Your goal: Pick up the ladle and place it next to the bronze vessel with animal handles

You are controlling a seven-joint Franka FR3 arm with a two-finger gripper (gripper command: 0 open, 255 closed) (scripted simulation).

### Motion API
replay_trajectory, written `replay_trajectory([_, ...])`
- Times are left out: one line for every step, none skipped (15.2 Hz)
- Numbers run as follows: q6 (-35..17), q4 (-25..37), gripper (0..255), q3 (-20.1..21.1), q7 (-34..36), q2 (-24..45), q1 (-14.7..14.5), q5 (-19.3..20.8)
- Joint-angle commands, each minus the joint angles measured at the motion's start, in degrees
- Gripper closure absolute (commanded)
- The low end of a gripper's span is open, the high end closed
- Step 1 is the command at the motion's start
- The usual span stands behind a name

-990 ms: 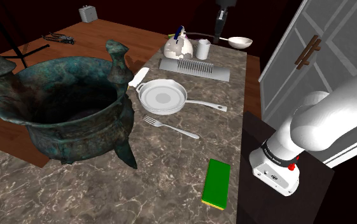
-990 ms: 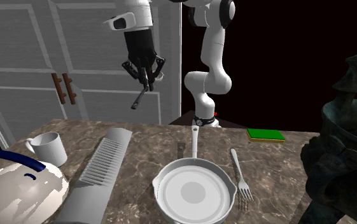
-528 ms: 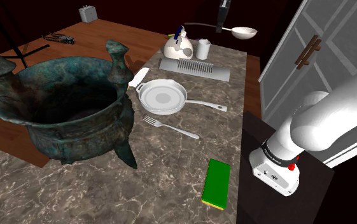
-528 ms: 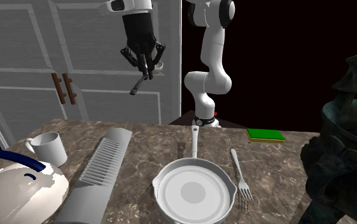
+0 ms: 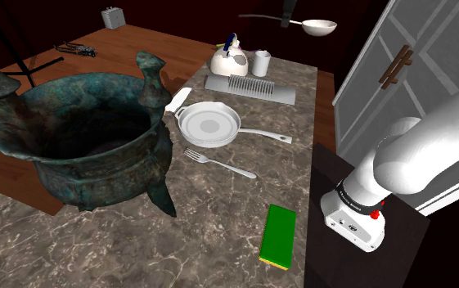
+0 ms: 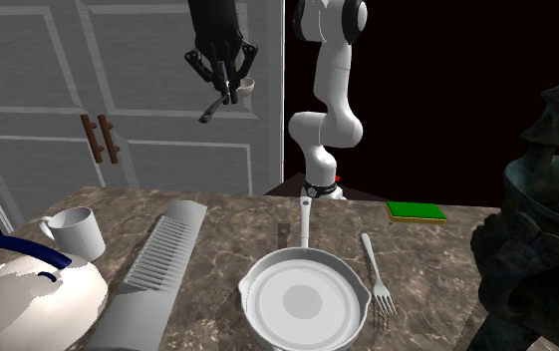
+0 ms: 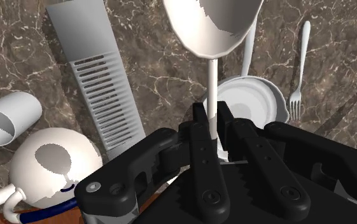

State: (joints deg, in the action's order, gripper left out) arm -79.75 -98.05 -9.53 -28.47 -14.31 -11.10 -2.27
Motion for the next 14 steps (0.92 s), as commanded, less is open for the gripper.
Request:
replay_trajectory([1.80, 2.31, 255, -0.07, -0.01, 0.53, 0.00, -0.07])
replay_trajectory([2.63, 3.48, 255, -0.10, 0.00, 0.88, -0.01, -0.13])
replay_trajectory([3.47, 4.68, 255, -0.13, 0.01, 1.25, -0.02, -0.19])
replay_trajectory([4.31, 5.90, 255, -0.16, 0.01, 1.63, -0.03, -0.25])
replay_trajectory([5.16, 7.15, 255, -0.20, 0.02, 2.04, -0.03, -0.32])
replay_trajectory([6.02, 8.42, 255, -0.24, 0.02, 2.46, -0.04, -0.39])
replay_trajectory([6.89, 9.73, 255, -0.29, 0.02, 2.90, -0.04, -0.46])
replay_trajectory([7.77, 11.06, 255, -0.33, 0.02, 3.36, -0.04, -0.54])
replay_trajectory([8.66, 12.43, 255, -0.39, 0.01, 3.85, -0.04, -0.63])
replay_trajectory([9.57, 13.83, 255, -0.44, 0.00, 4.36, -0.03, -0.72])
replay_trajectory([10.49, 15.27, 255, -0.50, -0.01, 4.89, -0.02, -0.82])
replay_trajectory([11.42, 16.75, 255, -0.57, -0.02, 5.44, -0.01, -0.92])
replay_trajectory([12.37, 18.28, 255, -0.64, -0.04, 6.03, 0.01, -1.03])
replay_trajectory([13.34, 19.85, 255, -0.72, -0.06, 6.64, 0.03, -1.15])
